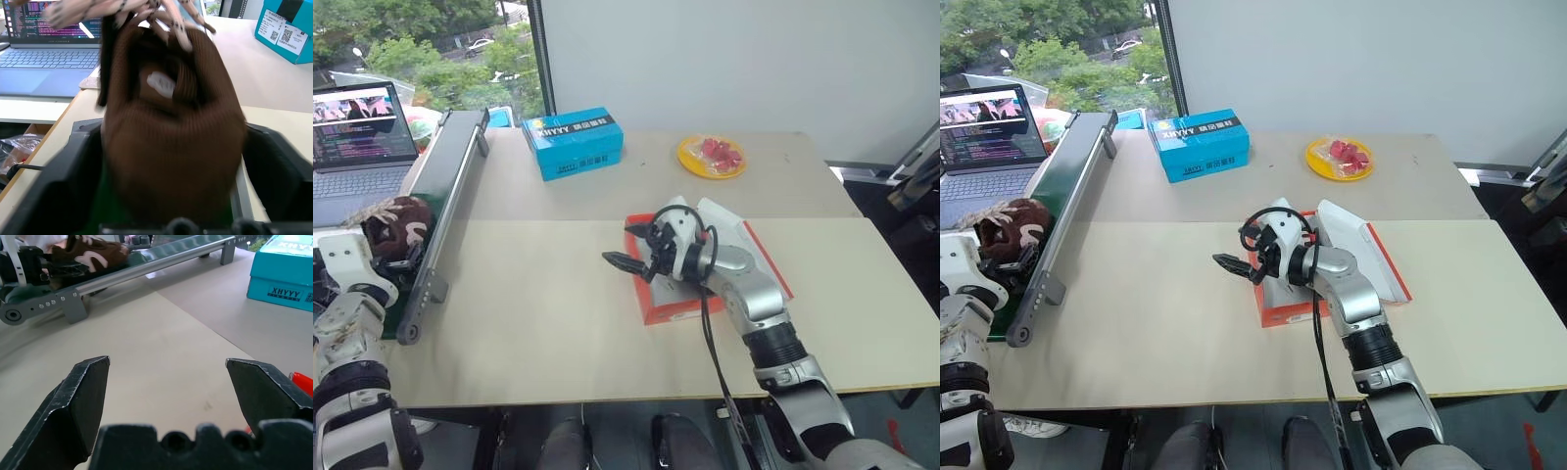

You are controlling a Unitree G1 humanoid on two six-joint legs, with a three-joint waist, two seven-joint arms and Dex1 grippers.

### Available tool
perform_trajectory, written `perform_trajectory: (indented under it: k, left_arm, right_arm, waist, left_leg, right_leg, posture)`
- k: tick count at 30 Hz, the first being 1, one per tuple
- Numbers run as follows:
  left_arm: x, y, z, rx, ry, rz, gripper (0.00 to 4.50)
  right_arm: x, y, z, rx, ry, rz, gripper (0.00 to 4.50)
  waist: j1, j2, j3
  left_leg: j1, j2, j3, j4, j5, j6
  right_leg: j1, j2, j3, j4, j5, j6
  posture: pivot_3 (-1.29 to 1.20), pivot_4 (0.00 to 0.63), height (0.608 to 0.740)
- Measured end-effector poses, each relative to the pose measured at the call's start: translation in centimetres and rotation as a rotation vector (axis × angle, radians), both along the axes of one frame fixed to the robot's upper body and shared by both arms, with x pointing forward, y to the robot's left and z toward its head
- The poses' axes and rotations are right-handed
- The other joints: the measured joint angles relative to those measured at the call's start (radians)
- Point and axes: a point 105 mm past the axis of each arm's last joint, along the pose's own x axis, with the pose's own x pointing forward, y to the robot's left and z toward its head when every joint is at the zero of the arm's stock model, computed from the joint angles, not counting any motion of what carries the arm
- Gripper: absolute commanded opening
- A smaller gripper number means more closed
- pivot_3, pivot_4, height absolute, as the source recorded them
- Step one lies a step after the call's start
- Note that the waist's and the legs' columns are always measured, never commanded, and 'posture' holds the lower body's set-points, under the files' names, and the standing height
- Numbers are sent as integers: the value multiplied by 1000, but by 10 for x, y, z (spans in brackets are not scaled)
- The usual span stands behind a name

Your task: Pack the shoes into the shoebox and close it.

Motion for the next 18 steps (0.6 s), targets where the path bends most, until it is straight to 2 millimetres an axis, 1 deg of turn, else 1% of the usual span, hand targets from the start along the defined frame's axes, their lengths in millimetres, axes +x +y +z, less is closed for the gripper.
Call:
perform_trajectory:
  k: [2, 3, 6, 8, 10, 12, 13, 14, 15, 16, 17, 18]
  left_arm:
    - [1, -2, 1, -13, -1, -17, 2500]
    - [2, -4, 2, -14, 3, -26, 2362]
    - [8, -15, 12, -14, -8, -58, 2109]
    - [14, -27, 25, -16, -38, -85, 2030]
    - [22, -39, 45, -1, -82, -111, 2030]
    - [29, -54, 73, 16, -152, -146, 2030]
    - [33, -69, 94, 32, -207, -184, 2030]
    - [35, -77, 105, 38, -237, -206, 2030]
    - [36, -92, 125, 46, -296, -247, 2030]
    - [37, -104, 137, 52, -333, -276, 2030]
    - [38, -119, 146, 53, -360, -317, 2030]
    - [39, -130, 149, 46, -374, -344, 2030]
  right_arm:
    - [0, -1, 0, -4, 1, -2, 4500]
    - [0, 0, -1, -6, 2, -1, 4500]
    - [0, 1, -1, -9, 4, 3, 4500]
    - [0, 1, -2, -10, 6, 3, 4500]
    - [0, 0, -1, -14, 7, 1, 4500]
    - [1, 0, 0, -13, 6, 0, 4500]
    - [1, 1, 1, -5, 10, -2, 4500]
    - [1, 2, 3, 3, 11, -1, 4500]
    - [2, 5, 8, 40, 25, -2, 4500]
    - [4, 6, 14, 84, 41, -9, 4500]
    - [6, 7, 24, 150, 64, -21, 4500]
    - [9, 6, 33, 211, 89, -37, 4500]
  waist:
    - [4, 0, 0]
    - [6, 0, 0]
    - [12, 0, 0]
    - [12, -1, 0]
    - [10, -2, 0]
    - [8, -2, 0]
    - [8, -2, 0]
    - [8, -2, 0]
    - [5, -2, 0]
    - [5, -2, 0]
    - [3, -2, 0]
    - [2, -2, 0]
  left_leg:
    - [0, 0, 0, 0, 0, 0]
    - [0, 0, -1, 1, 0, -1]
    - [-1, -1, -1, 1, 0, -1]
    - [-1, -1, -2, 1, 0, 0]
    - [-2, 0, -2, 1, 0, 0]
    - [-2, 0, -2, 1, 0, -1]
    - [-2, -1, -2, 1, 0, -1]
    - [-2, -1, -2, 1, 0, -1]
    - [-2, -1, -2, 1, 0, -1]
    - [-2, -1, -2, 1, 0, -1]
    - [-1, -1, -2, 1, 0, -1]
    - [-1, -1, -2, 1, 1, -1]
  right_leg:
    - [0, 0, 0, 0, 0, 0]
    - [1, 0, -1, 0, 0, 0]
    - [1, 0, -1, 0, 0, 0]
    - [1, 0, -1, 0, 0, 0]
    - [0, 0, -1, 0, 0, 0]
    - [0, 1, -1, 0, 0, 0]
    - [0, 1, -1, 0, 0, 0]
    - [0, 1, -1, 0, 0, 0]
    - [1, 1, 0, 0, 0, 0]
    - [0, 1, 0, 0, 0, 0]
    - [1, 1, 1, 1, 0, 0]
    - [0, 1, 1, 1, 0, 0]
  posture:
    - [0, 150, 740]
    - [0, 150, 740]
    - [0, 150, 740]
    - [0, 150, 740]
    - [0, 150, 740]
    - [0, 150, 740]
    - [0, 150, 740]
    - [0, 150, 740]
    - [0, 150, 740]
    - [0, 150, 740]
    - [0, 150, 740]
    - [0, 150, 740]
